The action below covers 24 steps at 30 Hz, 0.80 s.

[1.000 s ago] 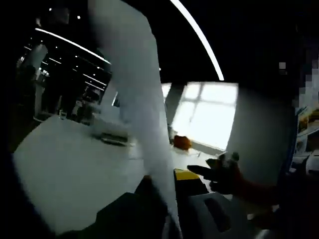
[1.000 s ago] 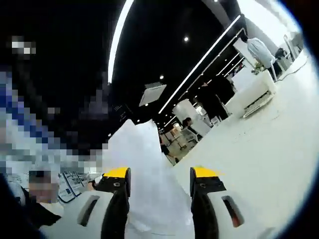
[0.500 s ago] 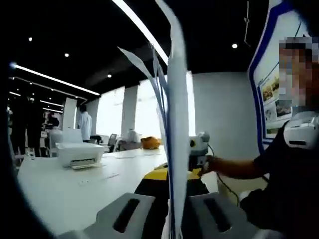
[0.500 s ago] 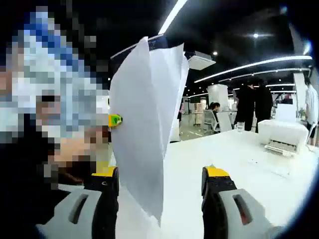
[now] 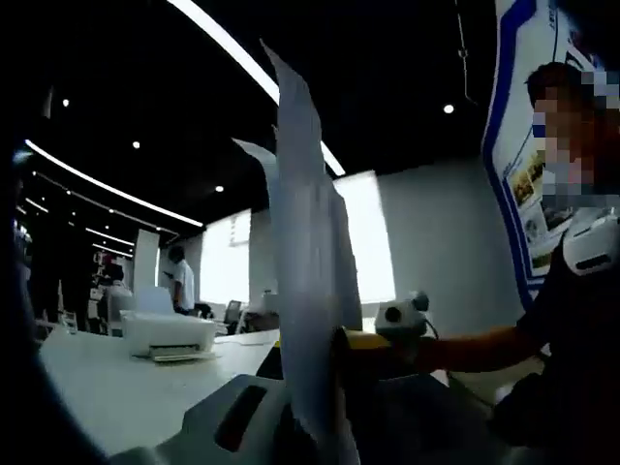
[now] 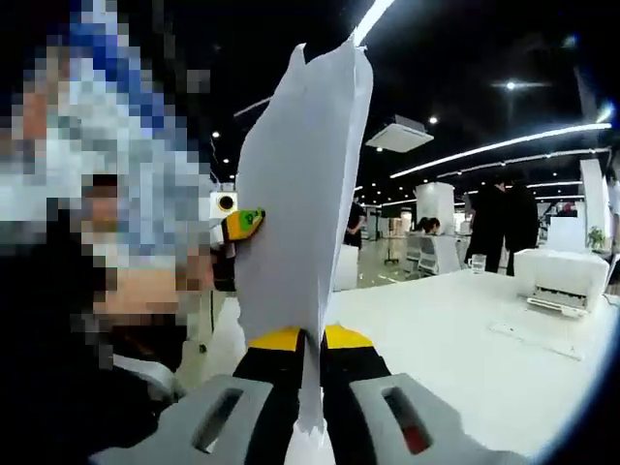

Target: Organize the stack of printing papers by aligning and flattening the scattered papers on the table

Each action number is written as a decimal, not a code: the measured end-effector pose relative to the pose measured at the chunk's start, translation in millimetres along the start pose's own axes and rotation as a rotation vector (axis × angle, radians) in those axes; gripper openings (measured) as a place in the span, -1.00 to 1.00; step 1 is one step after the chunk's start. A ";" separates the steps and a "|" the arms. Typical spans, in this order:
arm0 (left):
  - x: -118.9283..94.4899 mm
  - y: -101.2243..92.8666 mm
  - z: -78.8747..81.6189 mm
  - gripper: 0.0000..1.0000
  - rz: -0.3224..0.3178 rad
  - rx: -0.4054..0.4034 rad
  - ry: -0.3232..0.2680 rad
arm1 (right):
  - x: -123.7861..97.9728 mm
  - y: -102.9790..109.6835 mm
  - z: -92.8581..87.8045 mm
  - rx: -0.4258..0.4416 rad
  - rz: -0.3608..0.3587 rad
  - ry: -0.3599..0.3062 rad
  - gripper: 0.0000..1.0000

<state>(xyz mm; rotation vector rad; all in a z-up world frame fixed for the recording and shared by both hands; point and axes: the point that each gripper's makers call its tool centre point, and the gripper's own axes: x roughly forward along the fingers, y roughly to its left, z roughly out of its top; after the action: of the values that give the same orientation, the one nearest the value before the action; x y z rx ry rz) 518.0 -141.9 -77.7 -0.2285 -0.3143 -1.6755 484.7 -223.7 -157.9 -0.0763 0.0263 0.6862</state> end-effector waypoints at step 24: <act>0.4 4.7 -2.1 -0.36 0.002 -0.032 0.001 | -4.3 24.1 -27.2 0.130 0.142 0.060 -0.40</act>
<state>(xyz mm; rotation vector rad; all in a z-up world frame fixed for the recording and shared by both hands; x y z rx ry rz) 522.7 -143.5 -79.2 -0.2521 -0.2862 -1.6796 466.1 -210.0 -186.2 0.0299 0.1350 0.8220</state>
